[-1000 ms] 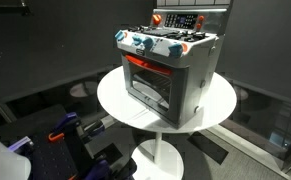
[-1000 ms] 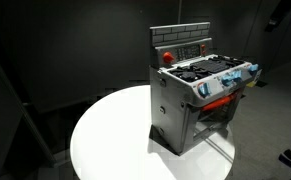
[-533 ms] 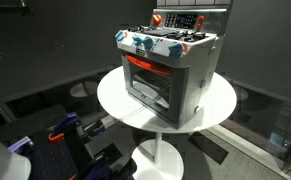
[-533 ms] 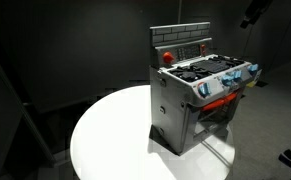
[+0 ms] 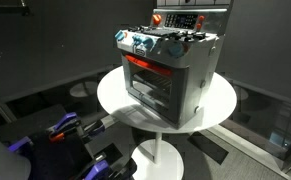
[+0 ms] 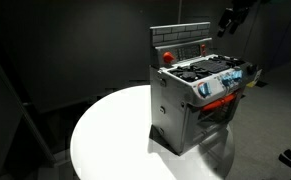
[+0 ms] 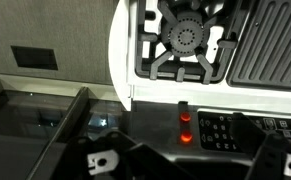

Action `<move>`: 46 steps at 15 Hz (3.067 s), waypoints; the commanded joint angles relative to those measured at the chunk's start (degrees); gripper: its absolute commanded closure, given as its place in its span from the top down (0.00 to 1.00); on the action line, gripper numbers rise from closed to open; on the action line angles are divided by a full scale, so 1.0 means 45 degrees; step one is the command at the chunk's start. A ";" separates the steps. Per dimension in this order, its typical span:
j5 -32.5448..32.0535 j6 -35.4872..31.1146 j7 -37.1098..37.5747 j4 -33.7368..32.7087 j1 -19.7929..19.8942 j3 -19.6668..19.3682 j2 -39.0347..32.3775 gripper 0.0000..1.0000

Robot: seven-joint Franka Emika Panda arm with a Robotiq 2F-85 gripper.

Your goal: Push the top orange button on the stove twice

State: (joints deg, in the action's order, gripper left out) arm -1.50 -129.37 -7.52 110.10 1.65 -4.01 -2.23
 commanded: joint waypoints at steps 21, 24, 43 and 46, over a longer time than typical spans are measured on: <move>-0.0783 0.2390 0.2907 -0.4869 -0.0056 -0.0028 -0.4071 1.00; -0.0766 0.2479 0.2905 -0.5187 -0.0066 -0.0029 -0.4347 1.00; -0.1087 0.3333 0.2662 -0.4520 -0.0069 -0.0074 -0.3589 1.00; -0.1225 0.3532 0.2734 -0.4468 -0.0057 -0.0114 -0.3522 1.00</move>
State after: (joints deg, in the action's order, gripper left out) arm -5.46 -114.75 4.05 88.14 1.49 -4.28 -20.17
